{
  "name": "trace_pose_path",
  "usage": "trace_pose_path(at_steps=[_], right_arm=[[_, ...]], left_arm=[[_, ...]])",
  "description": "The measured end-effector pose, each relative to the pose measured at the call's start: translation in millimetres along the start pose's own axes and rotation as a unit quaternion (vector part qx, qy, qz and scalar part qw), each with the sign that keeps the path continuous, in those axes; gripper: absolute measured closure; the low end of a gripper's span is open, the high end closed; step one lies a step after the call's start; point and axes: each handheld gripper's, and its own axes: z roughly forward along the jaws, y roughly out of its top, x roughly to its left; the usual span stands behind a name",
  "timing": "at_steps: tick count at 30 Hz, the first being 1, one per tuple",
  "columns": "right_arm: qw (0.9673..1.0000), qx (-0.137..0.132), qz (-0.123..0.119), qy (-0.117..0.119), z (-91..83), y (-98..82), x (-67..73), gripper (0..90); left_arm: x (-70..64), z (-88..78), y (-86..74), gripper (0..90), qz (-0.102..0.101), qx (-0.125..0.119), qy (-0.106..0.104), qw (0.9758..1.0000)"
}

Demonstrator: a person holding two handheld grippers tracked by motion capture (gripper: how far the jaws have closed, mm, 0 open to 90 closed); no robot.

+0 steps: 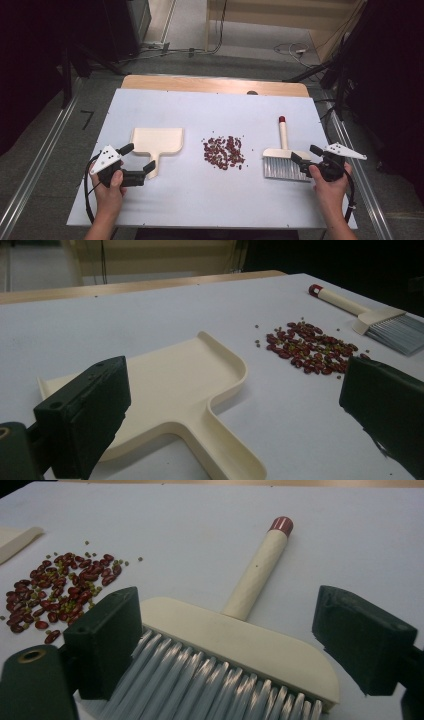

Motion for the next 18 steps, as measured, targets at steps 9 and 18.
trace_pose_path(at_steps=[9, 18], right_arm=[[0.9978, 0.018, 0.017, -0.061, 10.7, 24.7, 8.2, 32.1], [0.9906, 0.091, 0.017, -0.1, 46.1, 53.4, 15.5, 45.7]], left_arm=[[-1.0, -1.3, 0.4, 0.5, -0.001, -0.002, 0.002, 1.0], [-2.6, 1.4, 0.6, 0.5, 0.001, 0.002, 0.002, 1.0]])
